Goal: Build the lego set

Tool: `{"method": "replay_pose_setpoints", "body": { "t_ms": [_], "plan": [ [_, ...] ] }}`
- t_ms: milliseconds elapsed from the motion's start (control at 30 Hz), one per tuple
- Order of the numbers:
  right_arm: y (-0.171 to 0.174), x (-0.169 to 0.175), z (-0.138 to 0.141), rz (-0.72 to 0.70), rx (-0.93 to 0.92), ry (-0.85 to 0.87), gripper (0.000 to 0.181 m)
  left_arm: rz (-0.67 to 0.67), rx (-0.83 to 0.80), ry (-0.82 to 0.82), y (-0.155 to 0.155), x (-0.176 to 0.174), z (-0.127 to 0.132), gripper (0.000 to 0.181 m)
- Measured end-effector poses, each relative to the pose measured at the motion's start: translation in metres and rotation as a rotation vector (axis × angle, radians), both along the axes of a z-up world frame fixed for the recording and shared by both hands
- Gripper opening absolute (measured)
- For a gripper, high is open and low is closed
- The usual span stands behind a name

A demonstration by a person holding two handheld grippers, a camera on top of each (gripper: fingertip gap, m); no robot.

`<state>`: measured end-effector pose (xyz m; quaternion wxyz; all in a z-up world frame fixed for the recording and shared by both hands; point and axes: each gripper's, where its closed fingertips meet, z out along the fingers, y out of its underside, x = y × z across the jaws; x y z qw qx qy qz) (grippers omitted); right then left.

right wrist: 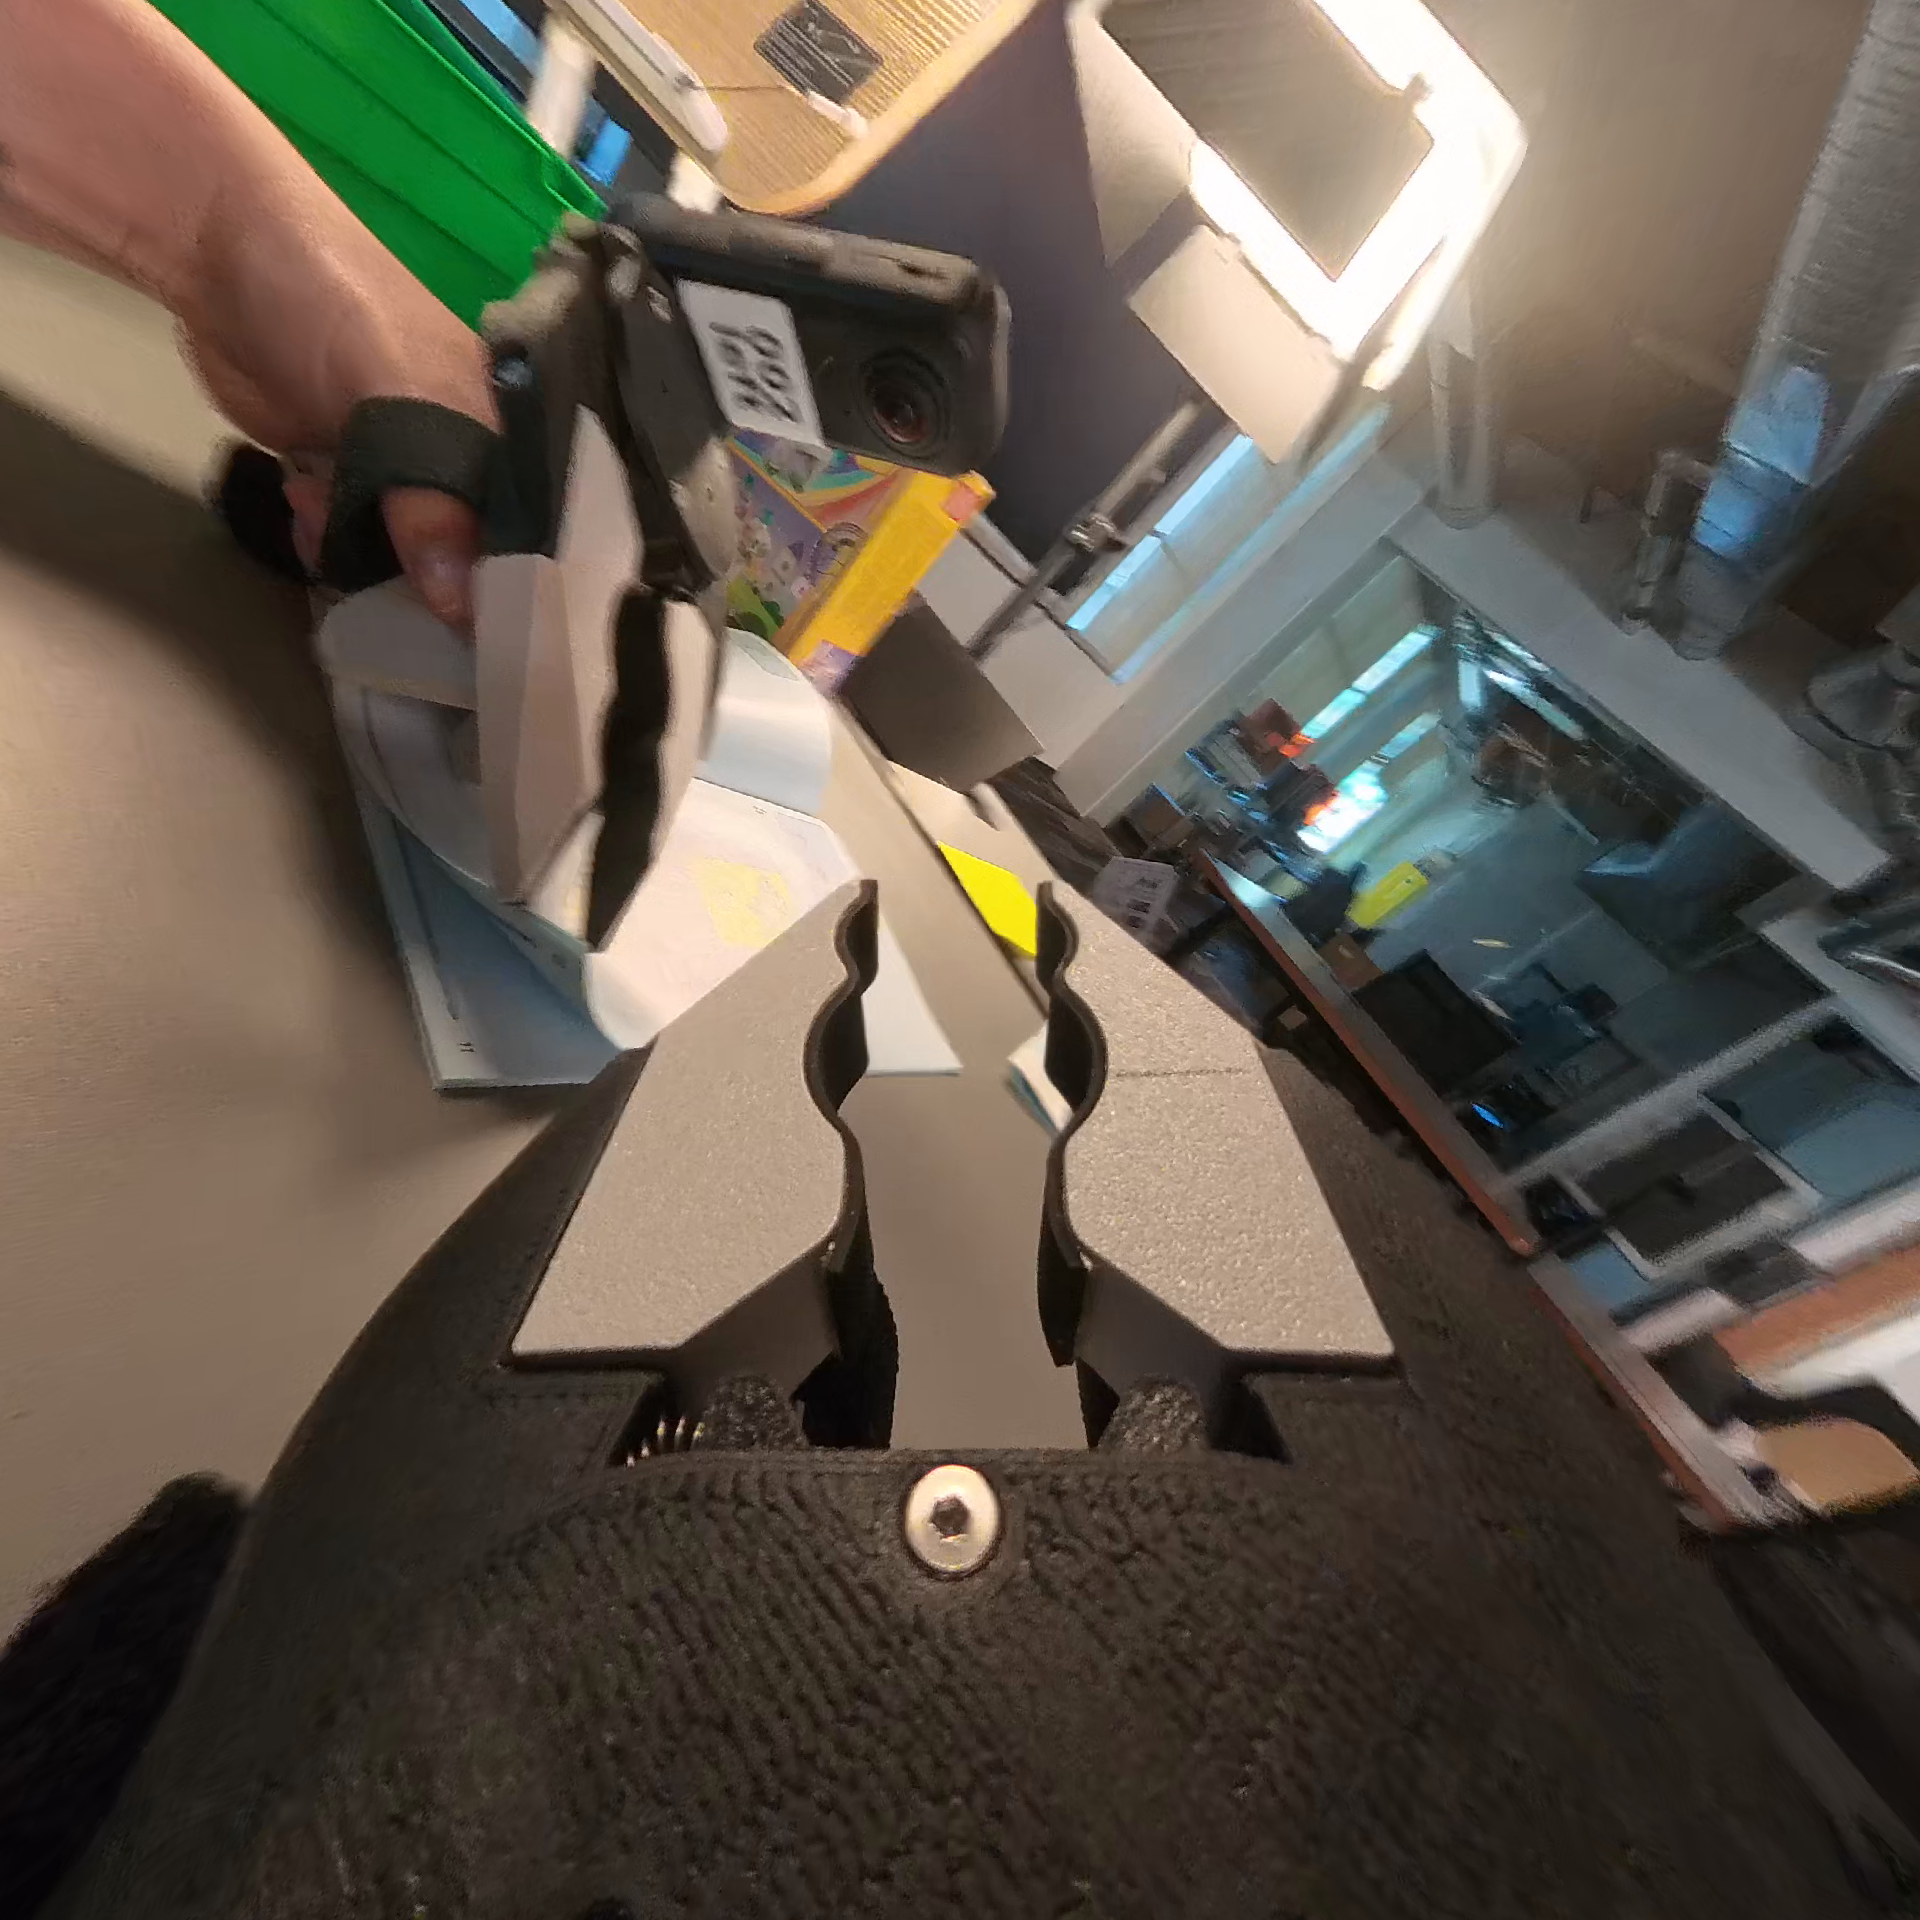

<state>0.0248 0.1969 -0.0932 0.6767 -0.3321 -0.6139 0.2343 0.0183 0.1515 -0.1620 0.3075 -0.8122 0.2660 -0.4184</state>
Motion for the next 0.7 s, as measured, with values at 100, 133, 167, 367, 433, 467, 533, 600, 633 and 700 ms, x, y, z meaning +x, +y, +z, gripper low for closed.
{"method": "replay_pose_setpoints", "body": {
  "t_ms": [100,133,167,367,433,467,533,600,633,700],
  "plan": [
    [-0.018,0.000,-0.011,0.131,-0.066,-0.082,0.029,0.000,0.000,0.000,0.000,0.000,0.000,0.024],
    [-0.021,-0.001,-0.016,0.160,-0.081,-0.121,0.028,0.001,0.000,0.000,0.000,0.000,0.000,0.024],
    [-0.024,0.000,-0.020,0.184,-0.095,-0.159,0.028,0.001,0.000,0.000,0.000,0.000,0.000,0.024],
    [-0.044,0.007,-0.056,0.300,-0.126,-0.431,0.017,0.001,0.000,0.000,0.000,0.000,0.000,0.024],
    [-0.047,0.007,-0.062,0.303,-0.109,-0.472,0.015,0.001,-0.001,0.000,0.000,0.000,0.000,0.024],
    [-0.048,0.007,-0.064,0.300,-0.101,-0.483,0.015,0.002,-0.001,0.000,0.000,0.000,0.000,0.024],
    [-0.049,0.006,-0.065,0.300,-0.091,-0.487,0.016,0.002,-0.001,0.000,0.000,0.000,0.000,0.024],
    [-0.050,0.006,-0.063,0.301,-0.094,-0.474,0.018,0.002,-0.001,0.000,0.000,0.000,0.000,0.023],
    [-0.050,0.005,-0.062,0.302,-0.097,-0.467,0.019,0.002,-0.001,0.000,0.000,0.000,0.000,0.023],
    [-0.050,0.005,-0.062,0.303,-0.098,-0.464,0.019,0.002,-0.002,0.000,0.000,0.000,0.000,0.023]
  ]
}}
